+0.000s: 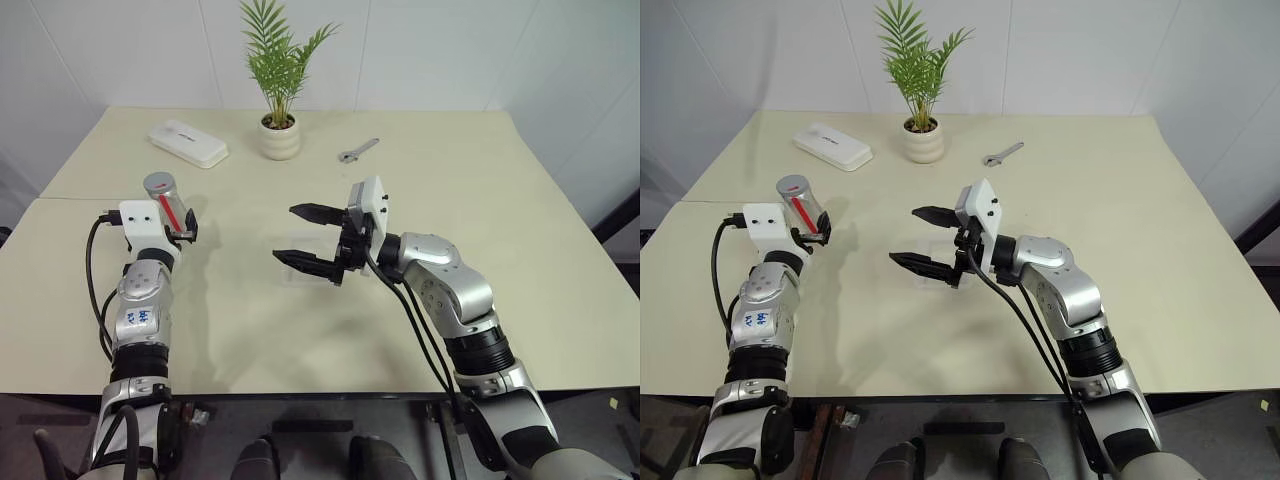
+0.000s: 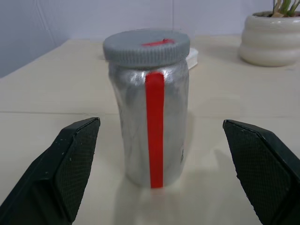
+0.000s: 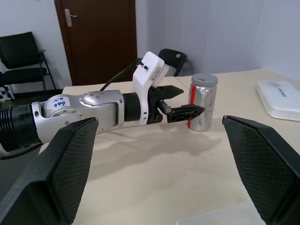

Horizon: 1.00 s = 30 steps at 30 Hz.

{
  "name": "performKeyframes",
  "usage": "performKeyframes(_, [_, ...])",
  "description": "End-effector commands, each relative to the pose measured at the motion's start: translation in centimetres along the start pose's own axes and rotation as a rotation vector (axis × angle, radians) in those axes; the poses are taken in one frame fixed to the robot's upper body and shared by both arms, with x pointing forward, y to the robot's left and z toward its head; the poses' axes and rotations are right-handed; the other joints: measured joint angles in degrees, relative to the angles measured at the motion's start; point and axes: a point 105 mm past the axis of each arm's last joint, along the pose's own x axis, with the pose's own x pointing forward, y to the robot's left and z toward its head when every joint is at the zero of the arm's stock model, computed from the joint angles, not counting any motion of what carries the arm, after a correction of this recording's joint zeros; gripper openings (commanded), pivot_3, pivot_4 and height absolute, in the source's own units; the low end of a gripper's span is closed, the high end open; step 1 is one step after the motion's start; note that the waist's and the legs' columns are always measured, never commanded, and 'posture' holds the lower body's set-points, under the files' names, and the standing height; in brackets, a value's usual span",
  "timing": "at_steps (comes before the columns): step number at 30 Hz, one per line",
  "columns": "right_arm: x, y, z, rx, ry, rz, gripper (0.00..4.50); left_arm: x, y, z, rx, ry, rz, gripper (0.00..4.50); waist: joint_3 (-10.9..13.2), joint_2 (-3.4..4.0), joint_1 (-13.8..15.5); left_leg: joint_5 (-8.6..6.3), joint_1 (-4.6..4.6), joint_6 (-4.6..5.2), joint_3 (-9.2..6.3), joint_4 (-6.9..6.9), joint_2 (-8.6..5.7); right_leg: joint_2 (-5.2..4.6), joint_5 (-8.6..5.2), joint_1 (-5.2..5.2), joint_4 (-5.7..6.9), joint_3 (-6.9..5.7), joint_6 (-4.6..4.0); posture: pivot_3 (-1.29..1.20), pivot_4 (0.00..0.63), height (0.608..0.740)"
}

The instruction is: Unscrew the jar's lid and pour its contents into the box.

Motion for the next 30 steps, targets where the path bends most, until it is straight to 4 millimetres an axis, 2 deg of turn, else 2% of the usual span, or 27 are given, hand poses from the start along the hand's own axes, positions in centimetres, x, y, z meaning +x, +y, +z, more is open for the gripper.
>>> performKeyframes(1, [0.1,0.4,1.4,-0.030,-0.051,-0.001,4.50,0.6,0.0,1.2,0.038,-0.044,0.004,4.49,0.00,0.00,-0.02,0.00,0.00,0.00,0.00,0.00,0.01,0.01,0.00,0.00,0.00,0.00,0.00,0.00,0.150,0.740])
performKeyframes(13, [-0.3,0.4,1.6,-0.017,-0.072,-0.038,4.50,2.5,0.7,2.1,0.095,-0.042,0.040,4.49,0.00,0.00,0.03,-0.01,-0.01,-0.02,0.04,-0.02,0.02,0.02,0.00,-0.03,-0.03,0.00,-0.01,0.00,0.150,0.740])
performKeyframes(22, [-0.7,0.1,1.5,-0.022,-0.073,-0.071,4.50,3.8,1.5,1.8,0.096,0.005,0.072,4.49,0.00,0.00,0.00,-0.01,-0.02,-0.03,0.06,-0.13,0.03,0.06,0.00,-0.06,-0.12,0.00,-0.01,0.00,0.150,0.740])
performKeyframes(26, [-0.9,-0.1,1.5,-0.020,-0.076,-0.089,4.50,3.9,1.7,1.7,0.106,0.014,0.070,3.65,0.00,0.00,0.12,-0.02,-0.04,-0.05,0.07,-0.19,0.05,0.07,-0.01,-0.08,-0.18,0.00,-0.01,0.00,0.150,0.740])
performKeyframes(30, [-1.2,-0.1,1.4,-0.014,-0.080,-0.104,4.50,4.0,1.7,1.5,0.106,0.024,0.063,2.36,0.00,0.00,0.07,-0.04,-0.04,-0.07,0.10,-0.21,0.05,0.07,-0.01,-0.08,-0.21,0.00,-0.01,0.00,0.150,0.740])
